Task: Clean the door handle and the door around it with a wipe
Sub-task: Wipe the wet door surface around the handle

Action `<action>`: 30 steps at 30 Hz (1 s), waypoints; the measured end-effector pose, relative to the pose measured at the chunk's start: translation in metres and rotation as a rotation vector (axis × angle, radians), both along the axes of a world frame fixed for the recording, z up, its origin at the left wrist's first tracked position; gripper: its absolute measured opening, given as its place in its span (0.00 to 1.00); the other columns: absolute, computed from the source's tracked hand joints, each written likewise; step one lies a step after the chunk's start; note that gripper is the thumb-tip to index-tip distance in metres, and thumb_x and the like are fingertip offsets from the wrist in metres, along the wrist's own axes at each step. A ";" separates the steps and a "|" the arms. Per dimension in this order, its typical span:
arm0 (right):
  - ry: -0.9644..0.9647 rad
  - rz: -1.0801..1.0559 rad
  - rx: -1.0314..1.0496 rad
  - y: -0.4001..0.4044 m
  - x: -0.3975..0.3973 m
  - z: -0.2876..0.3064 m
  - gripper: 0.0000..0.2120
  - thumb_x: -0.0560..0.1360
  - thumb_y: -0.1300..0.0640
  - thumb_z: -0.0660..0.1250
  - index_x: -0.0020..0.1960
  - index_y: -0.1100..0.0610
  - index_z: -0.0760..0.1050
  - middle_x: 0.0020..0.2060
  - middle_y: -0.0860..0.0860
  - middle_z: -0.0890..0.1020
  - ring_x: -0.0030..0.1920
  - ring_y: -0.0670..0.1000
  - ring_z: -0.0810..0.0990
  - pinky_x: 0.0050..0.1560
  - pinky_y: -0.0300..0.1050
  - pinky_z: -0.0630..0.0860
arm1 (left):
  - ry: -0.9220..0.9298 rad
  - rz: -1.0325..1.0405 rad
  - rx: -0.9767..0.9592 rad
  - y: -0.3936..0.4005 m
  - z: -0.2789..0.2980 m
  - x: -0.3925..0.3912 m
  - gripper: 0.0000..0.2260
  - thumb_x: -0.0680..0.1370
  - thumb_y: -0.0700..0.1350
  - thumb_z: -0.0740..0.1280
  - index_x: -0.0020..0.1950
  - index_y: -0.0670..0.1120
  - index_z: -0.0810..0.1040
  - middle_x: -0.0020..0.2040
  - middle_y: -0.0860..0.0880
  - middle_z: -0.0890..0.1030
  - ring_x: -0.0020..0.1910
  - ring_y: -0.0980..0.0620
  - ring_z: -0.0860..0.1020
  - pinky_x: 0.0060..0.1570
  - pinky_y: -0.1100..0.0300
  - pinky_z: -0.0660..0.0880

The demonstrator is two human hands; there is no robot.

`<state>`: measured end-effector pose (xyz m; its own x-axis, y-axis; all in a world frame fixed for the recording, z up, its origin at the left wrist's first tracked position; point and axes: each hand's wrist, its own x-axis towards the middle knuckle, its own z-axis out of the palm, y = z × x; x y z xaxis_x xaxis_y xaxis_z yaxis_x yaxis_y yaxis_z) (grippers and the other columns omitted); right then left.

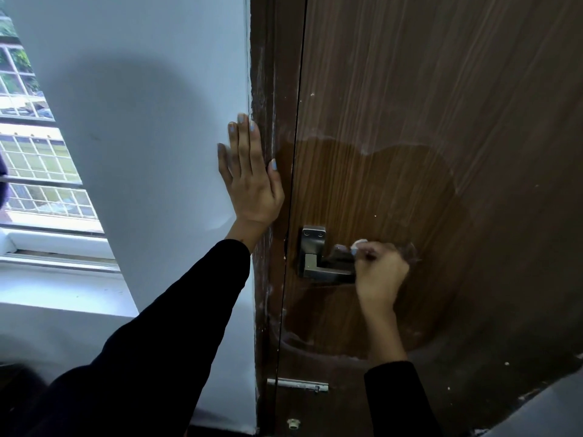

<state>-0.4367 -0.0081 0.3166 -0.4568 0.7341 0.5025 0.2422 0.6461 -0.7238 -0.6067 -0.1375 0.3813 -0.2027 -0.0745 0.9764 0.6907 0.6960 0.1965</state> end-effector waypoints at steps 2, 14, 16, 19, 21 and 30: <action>0.096 -0.072 -0.008 0.001 0.002 0.003 0.08 0.72 0.65 0.69 0.51 0.58 0.79 0.50 0.55 0.80 0.47 0.47 0.79 0.39 0.26 0.65 | 0.001 0.003 0.002 0.000 0.000 0.000 0.25 0.78 0.43 0.60 0.74 0.37 0.61 0.74 0.37 0.64 0.75 0.40 0.59 0.74 0.45 0.50; 0.085 -0.055 0.074 -0.007 -0.001 -0.003 0.09 0.72 0.67 0.67 0.50 0.60 0.79 0.51 0.57 0.78 0.49 0.53 0.79 0.47 0.39 0.70 | 0.010 -0.003 0.008 0.001 0.000 0.000 0.25 0.78 0.43 0.60 0.73 0.37 0.61 0.74 0.36 0.64 0.75 0.40 0.59 0.75 0.46 0.50; 0.112 0.035 0.141 -0.013 -0.005 0.001 0.08 0.72 0.67 0.66 0.50 0.61 0.79 0.51 0.57 0.78 0.49 0.53 0.78 0.48 0.40 0.71 | 0.011 -0.003 0.009 0.001 -0.001 0.000 0.25 0.78 0.42 0.60 0.73 0.37 0.61 0.74 0.37 0.65 0.75 0.40 0.59 0.75 0.46 0.50; -0.015 0.260 0.220 -0.023 -0.011 -0.002 0.07 0.72 0.68 0.67 0.47 0.61 0.80 0.49 0.56 0.78 0.46 0.49 0.76 0.48 0.37 0.70 | 0.007 0.003 0.009 0.001 0.000 0.001 0.25 0.78 0.42 0.60 0.73 0.37 0.61 0.74 0.37 0.64 0.75 0.40 0.59 0.75 0.47 0.49; -0.089 0.229 0.170 -0.019 -0.010 -0.008 0.08 0.71 0.68 0.68 0.47 0.59 0.80 0.50 0.55 0.78 0.47 0.49 0.77 0.47 0.35 0.69 | 0.004 -0.003 0.006 0.001 0.000 0.001 0.24 0.78 0.43 0.59 0.73 0.37 0.61 0.74 0.37 0.64 0.75 0.40 0.58 0.75 0.47 0.49; -0.035 0.261 0.210 -0.025 -0.013 -0.003 0.07 0.72 0.67 0.67 0.49 0.60 0.80 0.50 0.54 0.79 0.47 0.49 0.78 0.49 0.38 0.74 | 0.005 0.009 0.017 0.001 0.000 0.001 0.25 0.77 0.41 0.62 0.73 0.36 0.63 0.74 0.36 0.65 0.75 0.41 0.59 0.75 0.46 0.50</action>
<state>-0.4499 -0.0327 0.3140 -0.6350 0.4721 0.6115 0.0711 0.8239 -0.5622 -0.6053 -0.1364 0.3815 -0.1974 -0.0929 0.9759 0.6853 0.6988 0.2051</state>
